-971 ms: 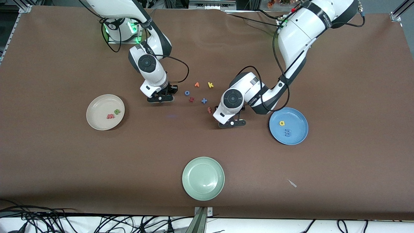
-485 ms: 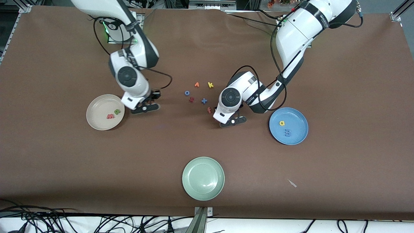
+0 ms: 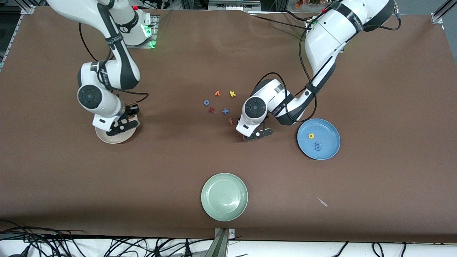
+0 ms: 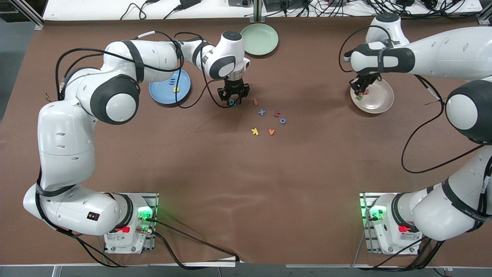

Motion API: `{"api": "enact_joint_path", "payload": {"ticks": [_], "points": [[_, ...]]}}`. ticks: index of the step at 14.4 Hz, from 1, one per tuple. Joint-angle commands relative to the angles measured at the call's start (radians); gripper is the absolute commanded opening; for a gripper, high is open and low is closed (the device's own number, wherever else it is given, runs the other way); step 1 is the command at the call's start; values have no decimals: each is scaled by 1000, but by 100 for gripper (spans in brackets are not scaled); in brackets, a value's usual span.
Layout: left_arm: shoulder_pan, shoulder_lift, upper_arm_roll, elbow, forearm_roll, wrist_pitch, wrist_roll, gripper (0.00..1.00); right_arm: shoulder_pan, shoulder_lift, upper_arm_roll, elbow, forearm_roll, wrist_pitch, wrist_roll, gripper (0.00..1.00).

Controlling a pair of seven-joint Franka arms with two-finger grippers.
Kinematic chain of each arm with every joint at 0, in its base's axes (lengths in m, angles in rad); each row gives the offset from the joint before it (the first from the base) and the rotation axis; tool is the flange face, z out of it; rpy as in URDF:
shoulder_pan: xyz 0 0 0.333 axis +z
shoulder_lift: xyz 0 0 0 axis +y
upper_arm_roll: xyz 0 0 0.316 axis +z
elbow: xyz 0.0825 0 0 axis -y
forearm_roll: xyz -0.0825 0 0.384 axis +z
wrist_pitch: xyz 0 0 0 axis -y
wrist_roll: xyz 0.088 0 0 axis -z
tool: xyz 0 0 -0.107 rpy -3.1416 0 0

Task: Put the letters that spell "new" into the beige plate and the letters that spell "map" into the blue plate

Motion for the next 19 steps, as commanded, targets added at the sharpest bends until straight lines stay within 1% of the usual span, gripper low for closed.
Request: {"api": "enact_joint_path", "payload": {"ticks": [1,2,3,4,6,8,9,11,13,16,19], "points": [[19,-9,-1,-14,-13,11,-4,56,-20,31,-8,0,-10,15,-23,20],[22,-9,-1,-14,-13,11,-4,53,-21,36,-8,11,-9,14,-23,40],[22,-9,-1,-14,-15,11,-4,50,-21,39,-8,23,-3,6,0,98],[22,-9,-1,-16,-15,11,-4,44,-20,39,-8,46,-1,-12,-6,100],[27,-9,-1,-26,-15,11,-4,36,-17,39,-6,124,8,-136,9,100],[24,-6,1,-26,-15,11,-4,34,-9,41,3,221,6,-280,62,100],[25,-5,-1,-29,-15,13,-4,34,-1,41,6,256,8,-331,82,100],[25,-6,-1,-29,-15,11,-3,28,14,38,11,324,8,-431,133,100],[27,-11,-1,-26,-16,8,-3,22,23,35,11,411,8,-567,139,100],[39,-35,-1,-20,-16,-12,8,22,22,27,9,535,8,-748,138,100],[60,-60,-4,-6,-9,-85,32,19,22,25,6,654,5,-888,133,100]]}}
